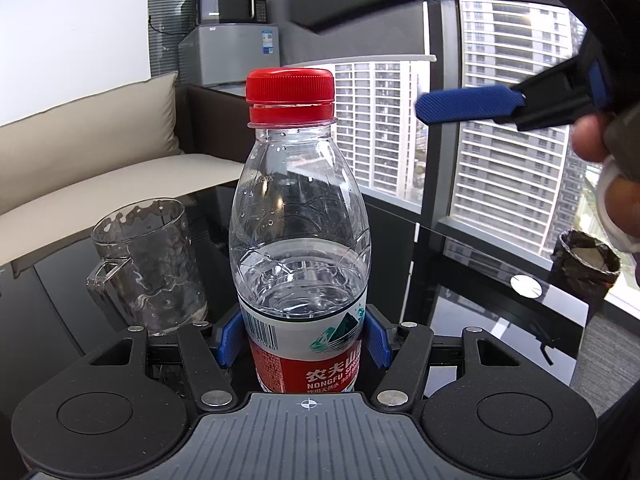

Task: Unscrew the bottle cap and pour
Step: 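Bring the open right gripper over the bottle's red cap, then close the right gripper on the red cap while the left gripper holds the bottle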

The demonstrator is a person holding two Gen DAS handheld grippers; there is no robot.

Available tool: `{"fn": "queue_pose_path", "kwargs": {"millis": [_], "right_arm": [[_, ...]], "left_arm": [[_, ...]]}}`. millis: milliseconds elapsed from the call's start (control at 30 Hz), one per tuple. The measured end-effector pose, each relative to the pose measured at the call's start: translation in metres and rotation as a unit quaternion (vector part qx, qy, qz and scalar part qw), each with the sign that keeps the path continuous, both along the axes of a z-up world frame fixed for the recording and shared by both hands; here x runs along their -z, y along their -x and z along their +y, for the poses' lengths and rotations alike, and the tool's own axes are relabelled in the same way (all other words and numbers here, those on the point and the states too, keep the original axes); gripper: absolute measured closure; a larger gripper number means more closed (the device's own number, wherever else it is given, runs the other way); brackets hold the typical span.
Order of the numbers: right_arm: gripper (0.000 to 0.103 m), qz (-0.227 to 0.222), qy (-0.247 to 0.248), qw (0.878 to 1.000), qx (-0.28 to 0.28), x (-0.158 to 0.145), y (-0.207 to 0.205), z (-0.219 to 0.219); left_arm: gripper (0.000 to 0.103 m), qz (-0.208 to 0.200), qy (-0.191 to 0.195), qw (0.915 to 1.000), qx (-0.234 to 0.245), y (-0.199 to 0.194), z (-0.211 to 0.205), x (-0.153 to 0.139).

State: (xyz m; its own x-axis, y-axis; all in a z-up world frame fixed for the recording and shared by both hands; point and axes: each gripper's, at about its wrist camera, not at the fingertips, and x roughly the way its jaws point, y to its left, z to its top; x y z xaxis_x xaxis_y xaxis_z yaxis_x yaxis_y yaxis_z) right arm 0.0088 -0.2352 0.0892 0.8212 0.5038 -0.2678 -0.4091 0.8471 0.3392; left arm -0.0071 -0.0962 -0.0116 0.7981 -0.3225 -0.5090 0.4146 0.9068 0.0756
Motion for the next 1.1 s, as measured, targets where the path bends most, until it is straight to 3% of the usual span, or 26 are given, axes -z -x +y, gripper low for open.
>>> {"fn": "queue_pose_path", "kwargs": {"millis": [33, 100, 533, 633, 867, 1000, 1100], "right_arm": [[0.011, 0.001, 0.005, 1.000, 0.001, -0.002, -0.001, 0.004], [0.020, 0.003, 0.011, 1.000, 0.001, -0.003, -0.005, 0.009], [0.034, 0.002, 0.019, 1.000, -0.009, -0.006, -0.007, 0.023], [0.043, 0.002, 0.024, 1.000, -0.011, -0.005, -0.008, 0.025], [0.051, 0.005, 0.043, 0.999, -0.016, 0.000, -0.009, 0.032], [0.066, -0.005, 0.048, 0.999, -0.013, 0.001, -0.007, 0.035], [0.067, -0.009, 0.057, 0.998, -0.011, 0.002, -0.006, 0.037]], "left_arm": [[0.046, 0.000, 0.000, 1.0000, 0.000, 0.000, 0.000, 0.000], [0.046, 0.001, 0.000, 1.0000, 0.000, 0.000, 0.000, -0.001], [0.046, 0.003, -0.001, 1.0000, 0.001, 0.001, -0.002, -0.002], [0.046, 0.003, -0.002, 1.0000, 0.001, 0.000, -0.002, -0.002], [0.046, 0.003, -0.004, 1.0000, 0.000, 0.000, -0.002, -0.002], [0.046, 0.002, -0.004, 1.0000, 0.000, 0.000, -0.001, -0.002], [0.046, 0.002, -0.005, 1.0000, 0.000, 0.000, -0.001, -0.002]]}}
